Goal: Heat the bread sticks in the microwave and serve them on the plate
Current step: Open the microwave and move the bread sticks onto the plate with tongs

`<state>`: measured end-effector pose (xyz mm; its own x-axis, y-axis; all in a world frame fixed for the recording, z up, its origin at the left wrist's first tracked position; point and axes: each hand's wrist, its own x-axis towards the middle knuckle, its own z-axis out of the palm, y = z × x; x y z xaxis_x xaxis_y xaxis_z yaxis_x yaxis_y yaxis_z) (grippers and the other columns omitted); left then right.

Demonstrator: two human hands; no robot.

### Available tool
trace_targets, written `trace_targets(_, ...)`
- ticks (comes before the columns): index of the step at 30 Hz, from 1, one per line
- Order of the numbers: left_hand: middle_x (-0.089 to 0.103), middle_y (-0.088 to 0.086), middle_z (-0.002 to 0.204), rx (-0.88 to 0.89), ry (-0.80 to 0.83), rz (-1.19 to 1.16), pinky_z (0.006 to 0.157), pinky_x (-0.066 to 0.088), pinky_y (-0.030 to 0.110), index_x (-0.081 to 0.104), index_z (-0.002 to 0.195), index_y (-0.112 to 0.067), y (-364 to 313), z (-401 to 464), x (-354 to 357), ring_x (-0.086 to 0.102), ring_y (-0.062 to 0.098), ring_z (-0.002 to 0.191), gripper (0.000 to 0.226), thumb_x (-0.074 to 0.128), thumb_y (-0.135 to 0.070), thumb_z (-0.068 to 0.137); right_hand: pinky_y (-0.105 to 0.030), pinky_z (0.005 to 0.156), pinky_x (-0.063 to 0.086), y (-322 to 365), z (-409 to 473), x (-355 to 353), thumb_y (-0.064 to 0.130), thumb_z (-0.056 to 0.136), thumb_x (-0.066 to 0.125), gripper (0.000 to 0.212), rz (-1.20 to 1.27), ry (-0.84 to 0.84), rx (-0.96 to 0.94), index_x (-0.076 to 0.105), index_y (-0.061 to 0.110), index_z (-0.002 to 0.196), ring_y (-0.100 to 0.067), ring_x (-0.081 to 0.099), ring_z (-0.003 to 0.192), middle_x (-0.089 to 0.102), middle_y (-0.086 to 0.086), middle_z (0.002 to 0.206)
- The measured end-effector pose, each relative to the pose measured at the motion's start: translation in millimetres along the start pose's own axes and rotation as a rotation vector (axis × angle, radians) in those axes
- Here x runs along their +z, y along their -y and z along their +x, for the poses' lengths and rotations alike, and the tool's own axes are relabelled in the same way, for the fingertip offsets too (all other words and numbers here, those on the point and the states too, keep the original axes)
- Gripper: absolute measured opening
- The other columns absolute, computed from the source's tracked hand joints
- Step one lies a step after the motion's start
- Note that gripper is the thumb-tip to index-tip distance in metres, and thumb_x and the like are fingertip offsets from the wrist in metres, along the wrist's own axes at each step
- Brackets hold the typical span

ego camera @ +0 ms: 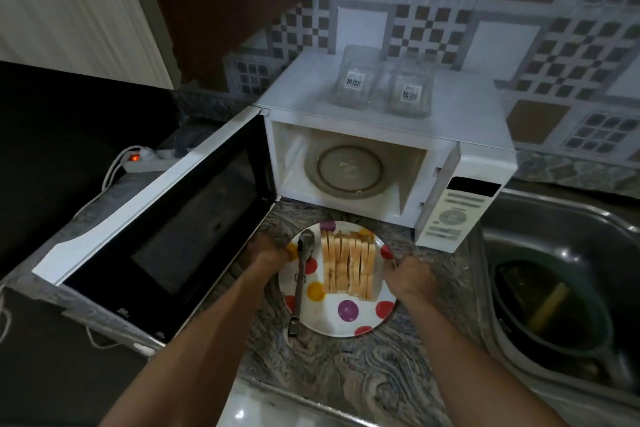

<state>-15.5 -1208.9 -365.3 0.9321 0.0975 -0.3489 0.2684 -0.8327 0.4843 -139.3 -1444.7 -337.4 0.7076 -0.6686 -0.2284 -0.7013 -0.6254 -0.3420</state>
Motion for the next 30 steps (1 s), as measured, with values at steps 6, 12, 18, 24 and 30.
trace_targets(6, 0.033, 0.013, 0.154, 0.001, -0.027, -0.034, 0.115, 0.029, 0.034, 0.033, 0.150, -0.010, 11, 3, 9, 0.035, 0.027, 0.140, 0.090, 0.074, -0.044, 0.078, -0.026, 0.068, 0.045, -9, 9, 10, 0.027, 0.093, 0.058, 0.023, 0.085, 0.080, 0.016, 0.074, 0.011, 0.097, -0.029, 0.067, 0.095, 0.072, -0.011, 0.102)
trace_targets(12, 0.054, 0.011, 0.139, 0.015, 0.041, -0.089, 0.107, 0.042, 0.035, 0.057, 0.134, -0.008, 31, 22, 23, 0.053, 0.026, 0.125, 0.076, 0.081, -0.034, 0.066, -0.028, 0.067, 0.048, -7, 9, 11, 0.024, 0.089, 0.058, 0.023, 0.110, 0.096, 0.023, 0.073, 0.010, 0.099, -0.031, 0.067, 0.093, 0.071, -0.012, 0.100)
trace_targets(18, 0.061, 0.015, 0.129, -0.022, 0.044, -0.262, 0.100, 0.047, 0.037, 0.062, 0.125, -0.003, 43, -9, 6, 0.058, 0.030, 0.119, 0.077, 0.078, -0.033, 0.056, -0.024, 0.059, 0.039, 0, -15, 6, 0.019, 0.093, 0.058, 0.017, 0.028, 0.053, 0.013, 0.071, 0.008, 0.096, -0.022, 0.054, 0.076, 0.062, -0.008, 0.087)
trace_targets(24, 0.058, 0.016, 0.133, -0.012, 0.081, -0.267, 0.100, 0.044, 0.031, 0.061, 0.128, -0.003, 67, -49, -10, 0.056, 0.028, 0.122, 0.058, 0.074, -0.026, 0.076, -0.028, 0.067, 0.047, 1, -57, 5, 0.019, 0.091, 0.057, 0.023, 0.037, 0.027, -0.006, 0.071, 0.005, 0.103, -0.030, 0.065, 0.092, 0.070, -0.014, 0.103)
trace_targets(30, 0.065, 0.013, 0.117, 0.006, 0.073, -0.302, 0.090, 0.051, 0.032, 0.062, 0.116, -0.006, 97, -94, -26, 0.063, 0.031, 0.109, 0.046, 0.064, -0.033, 0.079, -0.035, 0.080, 0.053, -15, -118, 8, 0.025, 0.091, 0.060, 0.033, 0.062, 0.029, 0.038, 0.071, 0.000, 0.110, -0.035, 0.065, 0.104, 0.068, -0.020, 0.114)
